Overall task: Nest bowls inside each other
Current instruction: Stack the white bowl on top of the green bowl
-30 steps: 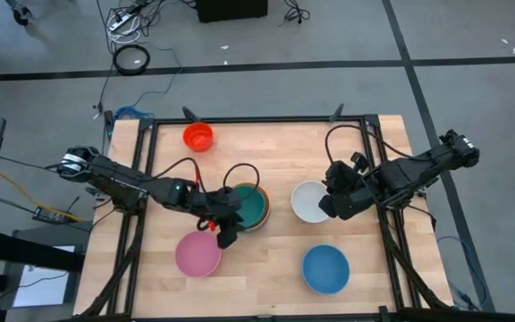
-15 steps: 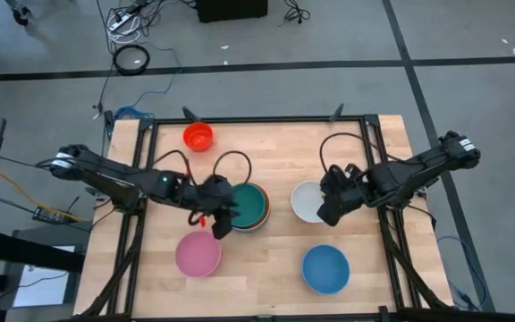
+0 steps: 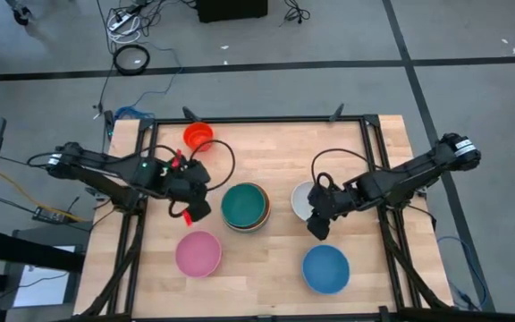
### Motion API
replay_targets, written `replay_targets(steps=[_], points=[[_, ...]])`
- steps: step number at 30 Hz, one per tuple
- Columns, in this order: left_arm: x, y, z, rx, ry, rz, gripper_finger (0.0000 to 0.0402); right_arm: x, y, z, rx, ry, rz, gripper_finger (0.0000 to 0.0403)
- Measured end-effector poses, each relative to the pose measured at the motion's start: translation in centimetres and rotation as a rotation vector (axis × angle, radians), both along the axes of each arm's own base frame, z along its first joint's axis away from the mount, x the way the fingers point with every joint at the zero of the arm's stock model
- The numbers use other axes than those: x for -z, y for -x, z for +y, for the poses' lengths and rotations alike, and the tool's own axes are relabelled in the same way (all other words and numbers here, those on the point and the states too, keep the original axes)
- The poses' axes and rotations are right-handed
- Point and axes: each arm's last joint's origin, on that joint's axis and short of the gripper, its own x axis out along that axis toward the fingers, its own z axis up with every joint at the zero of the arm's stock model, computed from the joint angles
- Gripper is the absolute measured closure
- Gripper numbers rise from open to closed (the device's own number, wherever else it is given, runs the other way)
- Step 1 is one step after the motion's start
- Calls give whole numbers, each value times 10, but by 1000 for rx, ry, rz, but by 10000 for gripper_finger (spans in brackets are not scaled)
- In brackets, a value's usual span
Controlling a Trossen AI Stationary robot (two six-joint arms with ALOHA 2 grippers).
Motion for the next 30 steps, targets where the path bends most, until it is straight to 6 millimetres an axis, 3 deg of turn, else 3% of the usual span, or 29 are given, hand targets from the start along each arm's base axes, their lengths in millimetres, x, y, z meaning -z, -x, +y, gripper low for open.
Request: replay_targets(steps=[8, 17, 30], points=[[-15, 25, 9, -57, -72, -53, 249, 20, 6, -4, -77, 133, 38, 229], [-29, 44, 15, -76, -74, -136, 249, 36, 8, 1, -127, 120, -4, 229], [-30, 47, 15, -78, -74, -145, 249, 55, 12, 2, -161, 116, -34, 230]])
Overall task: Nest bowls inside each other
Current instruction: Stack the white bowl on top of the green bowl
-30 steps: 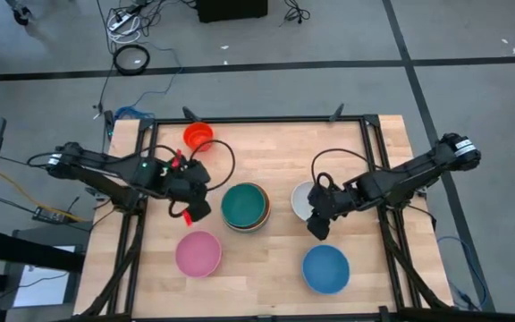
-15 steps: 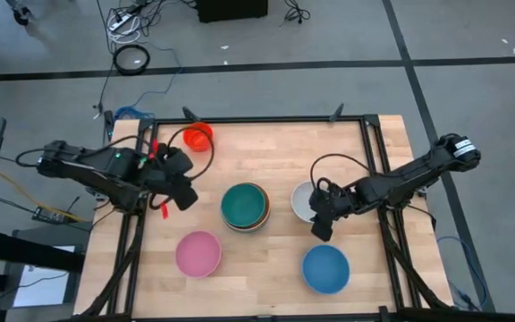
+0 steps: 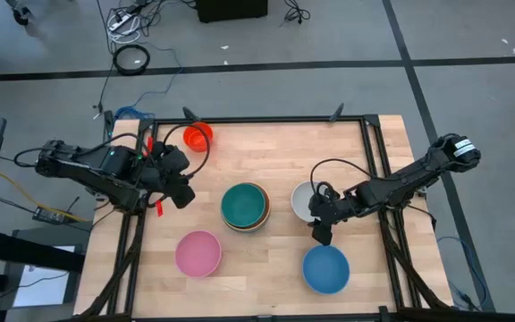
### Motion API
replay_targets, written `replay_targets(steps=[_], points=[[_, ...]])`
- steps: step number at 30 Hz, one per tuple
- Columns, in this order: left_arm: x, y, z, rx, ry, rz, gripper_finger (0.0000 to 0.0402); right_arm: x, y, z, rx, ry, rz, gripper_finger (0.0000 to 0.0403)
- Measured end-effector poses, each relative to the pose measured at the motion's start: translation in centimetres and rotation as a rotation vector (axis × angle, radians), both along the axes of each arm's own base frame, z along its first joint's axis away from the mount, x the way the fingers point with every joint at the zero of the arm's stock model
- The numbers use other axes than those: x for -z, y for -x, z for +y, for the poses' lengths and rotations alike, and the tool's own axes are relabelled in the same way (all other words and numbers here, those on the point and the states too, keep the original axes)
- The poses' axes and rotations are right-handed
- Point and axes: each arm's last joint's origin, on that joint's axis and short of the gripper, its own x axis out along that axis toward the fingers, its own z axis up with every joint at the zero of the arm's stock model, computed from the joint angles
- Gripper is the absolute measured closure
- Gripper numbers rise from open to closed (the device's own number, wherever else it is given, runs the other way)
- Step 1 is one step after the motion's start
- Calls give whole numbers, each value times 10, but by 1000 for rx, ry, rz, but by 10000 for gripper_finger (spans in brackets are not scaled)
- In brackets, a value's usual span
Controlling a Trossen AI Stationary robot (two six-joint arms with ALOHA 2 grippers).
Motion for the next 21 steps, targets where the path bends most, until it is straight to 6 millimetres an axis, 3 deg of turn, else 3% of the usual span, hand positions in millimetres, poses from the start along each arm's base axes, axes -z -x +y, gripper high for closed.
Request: replay_targets(steps=[10, 13, 17, 21], points=[[0, 0, 0, -3, -5, -1, 249, 20, 11, -4, 15, 19, 57, 243], [0, 0, 0, -4, -8, -2, 249, 22, 11, -5, 16, 11, 47, 289], [0, 0, 0, -5, -9, -1, 249, 22, 9, -4, -38, 18, 21, 381], [1, 1, 0, -5, -12, 12, 249, 19, 7, -4, -41, 55, -17, 393]])
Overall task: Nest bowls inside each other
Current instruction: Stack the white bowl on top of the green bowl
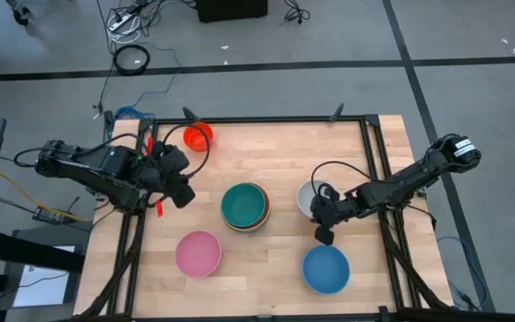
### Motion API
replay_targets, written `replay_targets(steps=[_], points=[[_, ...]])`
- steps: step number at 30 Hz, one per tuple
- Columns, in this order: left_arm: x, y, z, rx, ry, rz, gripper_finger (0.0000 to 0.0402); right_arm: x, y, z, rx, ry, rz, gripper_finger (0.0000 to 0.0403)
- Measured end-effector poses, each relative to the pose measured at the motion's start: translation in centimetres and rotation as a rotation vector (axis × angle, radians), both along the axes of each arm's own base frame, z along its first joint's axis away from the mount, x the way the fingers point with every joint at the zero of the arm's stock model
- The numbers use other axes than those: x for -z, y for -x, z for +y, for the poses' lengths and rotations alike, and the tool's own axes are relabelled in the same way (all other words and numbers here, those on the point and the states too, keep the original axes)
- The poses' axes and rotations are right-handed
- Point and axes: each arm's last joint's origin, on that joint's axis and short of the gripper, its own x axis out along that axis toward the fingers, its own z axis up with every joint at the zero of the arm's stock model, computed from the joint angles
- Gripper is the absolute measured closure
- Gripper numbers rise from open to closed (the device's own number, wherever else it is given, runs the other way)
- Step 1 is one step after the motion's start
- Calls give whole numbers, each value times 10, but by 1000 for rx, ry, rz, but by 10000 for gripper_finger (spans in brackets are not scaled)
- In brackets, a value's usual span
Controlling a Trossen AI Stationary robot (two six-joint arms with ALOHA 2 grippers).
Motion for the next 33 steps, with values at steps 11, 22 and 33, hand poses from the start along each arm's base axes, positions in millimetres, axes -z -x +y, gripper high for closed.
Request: replay_targets(steps=[11, 22, 33], points=[[2, 5, 2, -38, -5, 37, 249, -72, -41, -2, -56, 94, -295, 402], [2, 4, 2, -47, -24, 25, 249, -130, -97, -1, -198, 115, -606, 403], [2, 4, 2, -47, -24, 26, 249, -98, -179, 4, -330, 166, -354, 403]])
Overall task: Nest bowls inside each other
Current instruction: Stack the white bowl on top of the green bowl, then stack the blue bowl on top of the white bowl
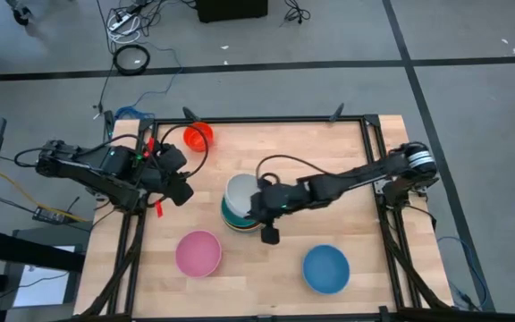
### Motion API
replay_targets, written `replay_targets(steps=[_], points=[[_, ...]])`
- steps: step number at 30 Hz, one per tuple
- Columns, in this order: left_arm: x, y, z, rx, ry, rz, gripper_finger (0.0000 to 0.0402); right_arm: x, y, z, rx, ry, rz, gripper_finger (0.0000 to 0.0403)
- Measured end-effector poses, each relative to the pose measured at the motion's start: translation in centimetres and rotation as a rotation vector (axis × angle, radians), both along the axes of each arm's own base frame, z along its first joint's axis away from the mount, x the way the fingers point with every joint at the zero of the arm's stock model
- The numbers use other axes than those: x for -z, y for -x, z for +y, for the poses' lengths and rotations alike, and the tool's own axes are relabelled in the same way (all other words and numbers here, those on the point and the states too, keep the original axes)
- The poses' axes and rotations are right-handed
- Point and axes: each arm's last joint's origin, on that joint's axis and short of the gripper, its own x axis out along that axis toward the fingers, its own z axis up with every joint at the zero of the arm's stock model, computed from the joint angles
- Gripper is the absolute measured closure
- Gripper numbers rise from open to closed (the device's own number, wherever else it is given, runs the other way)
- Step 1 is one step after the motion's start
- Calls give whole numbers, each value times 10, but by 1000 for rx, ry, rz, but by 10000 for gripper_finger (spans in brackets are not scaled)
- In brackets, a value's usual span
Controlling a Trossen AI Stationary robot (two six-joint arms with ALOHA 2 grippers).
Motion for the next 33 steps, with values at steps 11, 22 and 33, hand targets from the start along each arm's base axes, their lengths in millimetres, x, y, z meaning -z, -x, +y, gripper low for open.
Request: replay_targets(steps=[11, 22, 33], points=[[0, 0, 0, 0, 0, 0, 249, 27, -24, 0, -22, -1, 181, 403], [0, 0, 0, 0, 0, 0, 249, 32, -24, 1, -11, -50, 213, 321], [0, 0, 0, 0, 0, 1, 249, -19, 12, 9, 20, -51, 174, 267]])
